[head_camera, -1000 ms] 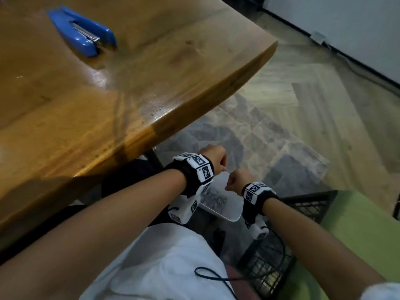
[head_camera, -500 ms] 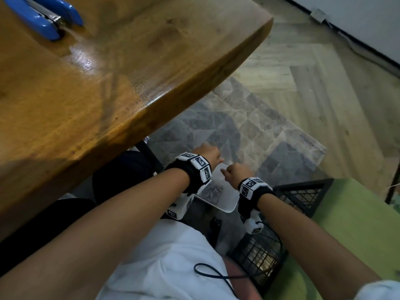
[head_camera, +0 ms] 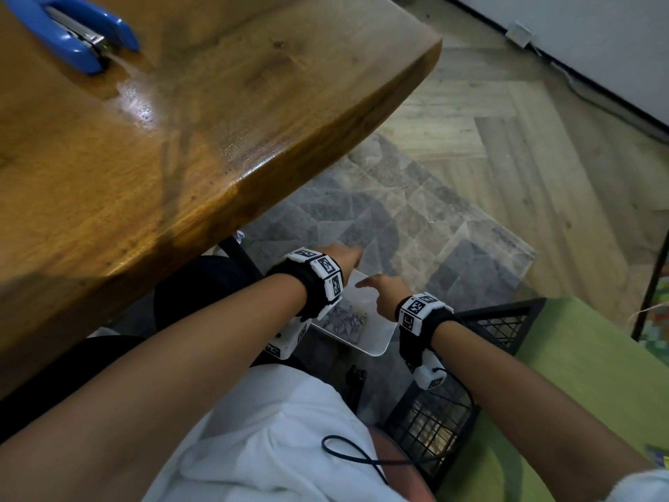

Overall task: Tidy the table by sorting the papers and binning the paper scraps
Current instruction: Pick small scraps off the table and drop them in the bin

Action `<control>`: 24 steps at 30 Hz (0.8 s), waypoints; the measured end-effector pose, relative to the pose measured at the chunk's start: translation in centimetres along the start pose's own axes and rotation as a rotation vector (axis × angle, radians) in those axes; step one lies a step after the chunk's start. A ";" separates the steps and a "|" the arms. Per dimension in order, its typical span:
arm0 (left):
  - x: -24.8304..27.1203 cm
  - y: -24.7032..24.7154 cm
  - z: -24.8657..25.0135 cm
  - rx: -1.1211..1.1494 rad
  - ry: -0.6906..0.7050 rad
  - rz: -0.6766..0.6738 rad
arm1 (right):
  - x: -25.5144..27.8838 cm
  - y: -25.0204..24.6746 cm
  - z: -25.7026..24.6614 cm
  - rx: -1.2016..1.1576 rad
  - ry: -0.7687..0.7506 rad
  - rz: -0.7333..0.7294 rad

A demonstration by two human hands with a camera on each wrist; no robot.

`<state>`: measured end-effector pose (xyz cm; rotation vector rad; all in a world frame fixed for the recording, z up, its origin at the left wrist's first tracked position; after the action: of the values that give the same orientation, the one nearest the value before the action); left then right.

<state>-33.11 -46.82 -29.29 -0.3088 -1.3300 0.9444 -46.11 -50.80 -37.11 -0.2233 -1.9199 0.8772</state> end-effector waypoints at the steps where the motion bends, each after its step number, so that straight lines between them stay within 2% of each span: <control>1: 0.2 0.1 -0.2 0.020 0.006 -0.001 | 0.4 -0.4 -0.2 0.027 -0.018 -0.016; 6: 2.4 -1.9 0.5 0.106 0.061 0.088 | 2.9 -3.7 -1.5 0.067 -0.123 0.009; 12: 9.1 -7.3 0.6 0.236 0.197 0.447 | 8.2 -9.6 -4.1 0.038 -0.282 0.203; 15: 13.8 -9.9 -0.2 0.349 0.296 0.564 | 11.2 -12.7 -5.9 0.004 -0.358 0.311; 18: 18.8 -11.9 -1.5 0.423 0.361 0.663 | 14.2 -15.5 -9.0 0.017 -0.499 0.425; 21: 23.3 -13.3 -3.9 0.443 0.358 0.769 | 16.7 -18.0 -13.2 0.011 -0.671 0.512; 24: 27.0 -13.6 -7.6 0.383 0.271 0.839 | 18.0 -19.4 -17.9 0.065 -0.840 0.535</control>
<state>-22.10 -33.08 -3.55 -0.6938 -0.7247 1.7546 -36.29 -47.32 -6.92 -0.3798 -2.6514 1.5618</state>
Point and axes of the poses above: each hand's wrist, its own x-axis away from the middle knuckle, its own y-axis out of the palm, z = x × y, the point moved 2 cm from there along -x, towards the middle knuckle, and after that the axes turned 2 degrees about -x, right-handed, at the moved point
